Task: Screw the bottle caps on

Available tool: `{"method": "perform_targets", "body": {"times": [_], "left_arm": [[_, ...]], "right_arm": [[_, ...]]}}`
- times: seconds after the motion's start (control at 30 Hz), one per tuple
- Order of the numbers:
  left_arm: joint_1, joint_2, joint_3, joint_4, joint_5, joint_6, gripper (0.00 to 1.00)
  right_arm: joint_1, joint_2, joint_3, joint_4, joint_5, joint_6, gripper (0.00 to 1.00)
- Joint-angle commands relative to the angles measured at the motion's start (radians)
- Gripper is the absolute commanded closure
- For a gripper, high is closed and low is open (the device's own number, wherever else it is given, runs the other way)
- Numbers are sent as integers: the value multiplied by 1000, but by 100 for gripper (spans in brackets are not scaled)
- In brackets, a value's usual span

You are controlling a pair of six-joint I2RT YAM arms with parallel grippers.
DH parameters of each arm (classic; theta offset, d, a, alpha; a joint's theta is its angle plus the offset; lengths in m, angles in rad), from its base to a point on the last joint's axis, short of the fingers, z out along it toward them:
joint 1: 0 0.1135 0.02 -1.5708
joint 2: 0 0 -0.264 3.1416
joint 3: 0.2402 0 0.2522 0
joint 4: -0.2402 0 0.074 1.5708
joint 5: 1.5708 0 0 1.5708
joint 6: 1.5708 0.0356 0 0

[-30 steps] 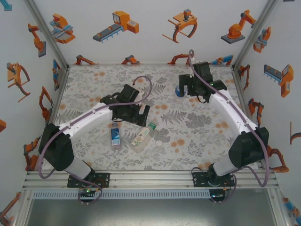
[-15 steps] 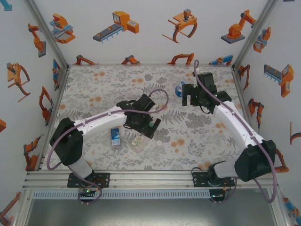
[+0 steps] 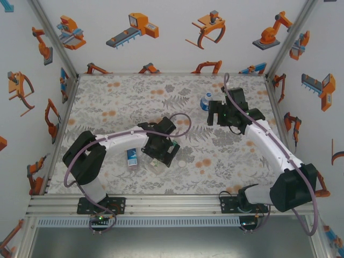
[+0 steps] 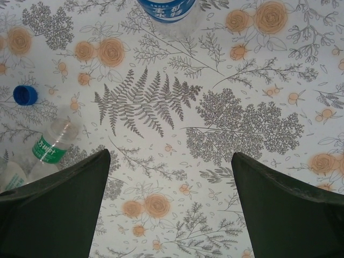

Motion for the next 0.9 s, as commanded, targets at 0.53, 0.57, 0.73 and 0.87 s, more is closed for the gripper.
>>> {"method": "perform_targets", "body": {"times": [0.53, 0.57, 0.73, 0.87], "left_arm": [[-6, 19, -79, 98, -52, -2, 34], [-6, 10, -85, 100, -54, 2, 36], [-6, -57, -93, 92, -83, 33, 48], [-6, -130, -78, 76, -95, 85, 56]], "right_arm": [[-2, -62, -30, -20, -31, 51, 19], [-3, -65, -30, -19, -33, 53, 19], [0, -83, -30, -24, -57, 69, 20], [8, -103, -41, -29, -70, 89, 22]]}}
